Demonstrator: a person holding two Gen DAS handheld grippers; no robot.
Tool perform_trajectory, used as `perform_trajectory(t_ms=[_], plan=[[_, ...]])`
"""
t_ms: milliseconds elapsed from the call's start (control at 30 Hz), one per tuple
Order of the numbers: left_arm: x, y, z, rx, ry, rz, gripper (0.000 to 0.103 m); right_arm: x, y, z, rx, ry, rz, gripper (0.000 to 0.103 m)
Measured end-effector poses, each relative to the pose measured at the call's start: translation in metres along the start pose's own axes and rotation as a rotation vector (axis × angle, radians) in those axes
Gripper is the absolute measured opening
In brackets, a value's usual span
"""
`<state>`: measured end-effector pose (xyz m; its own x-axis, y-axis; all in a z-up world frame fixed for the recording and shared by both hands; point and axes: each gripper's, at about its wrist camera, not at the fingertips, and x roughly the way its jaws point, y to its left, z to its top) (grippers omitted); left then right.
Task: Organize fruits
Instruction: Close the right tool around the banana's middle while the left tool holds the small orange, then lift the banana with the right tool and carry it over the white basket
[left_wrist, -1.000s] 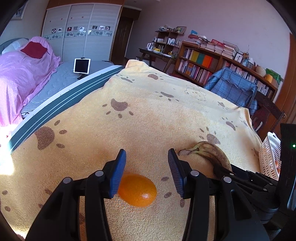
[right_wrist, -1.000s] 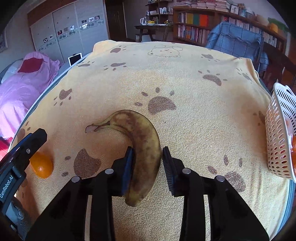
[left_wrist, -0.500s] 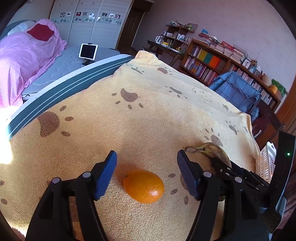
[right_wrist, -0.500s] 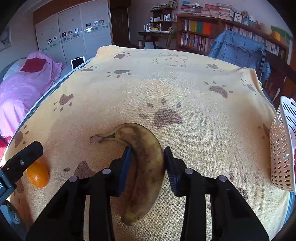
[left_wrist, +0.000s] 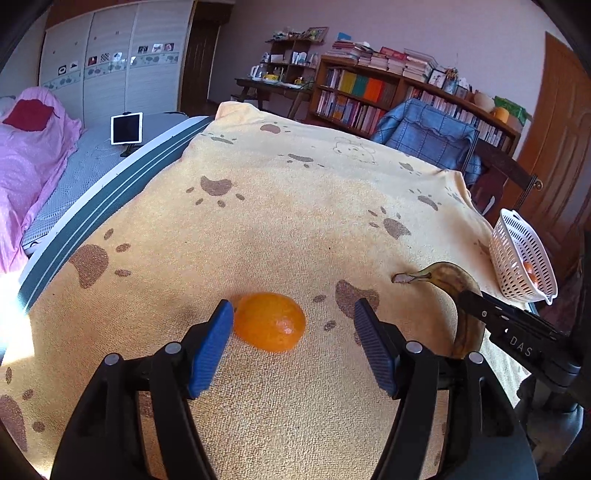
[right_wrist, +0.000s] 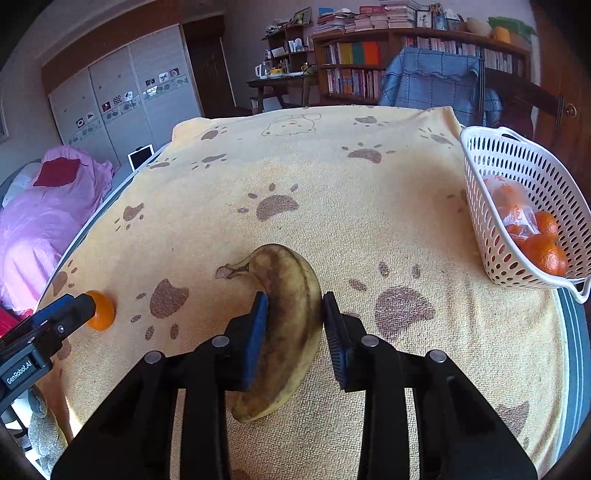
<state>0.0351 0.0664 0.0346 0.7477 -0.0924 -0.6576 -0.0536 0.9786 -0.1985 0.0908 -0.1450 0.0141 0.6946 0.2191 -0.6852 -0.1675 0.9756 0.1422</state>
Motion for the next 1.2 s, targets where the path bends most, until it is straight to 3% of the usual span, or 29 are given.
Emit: perform_trajectory(t_ms=[100, 267, 367, 433, 700, 867, 933, 1200], plan=[[0.012, 0.006, 0.004, -0.022, 0.046, 0.015, 0.065, -0.001, 0.000, -0.003, -0.003, 0.001, 0.003, 0.032], [0.031, 0.014, 0.004, -0.053, 0.137, 0.020, 0.053, 0.003, -0.004, -0.004, 0.021, 0.010, 0.016, 0.032], [0.034, 0.014, 0.006, -0.052, 0.134, 0.021, 0.051, 0.008, -0.006, -0.007, 0.034, 0.026, 0.014, 0.036], [0.034, 0.015, 0.006, -0.059, 0.127, 0.013, 0.046, 0.010, -0.004, -0.008, 0.033, 0.020, 0.011, 0.049], [0.014, -0.004, 0.008, 0.002, 0.035, -0.033, 0.046, 0.018, 0.003, -0.011, -0.008, 0.056, 0.006, 0.053], [0.017, -0.008, 0.009, 0.001, 0.027, -0.032, 0.046, 0.020, 0.007, -0.012, -0.032, 0.069, -0.022, 0.052], [0.020, -0.006, 0.008, -0.009, 0.030, -0.030, 0.046, 0.020, 0.008, -0.012, -0.038, 0.067, -0.049, 0.042], [0.026, -0.002, 0.007, -0.034, 0.035, -0.021, 0.046, -0.001, -0.001, -0.009, 0.012, 0.028, 0.016, 0.032]])
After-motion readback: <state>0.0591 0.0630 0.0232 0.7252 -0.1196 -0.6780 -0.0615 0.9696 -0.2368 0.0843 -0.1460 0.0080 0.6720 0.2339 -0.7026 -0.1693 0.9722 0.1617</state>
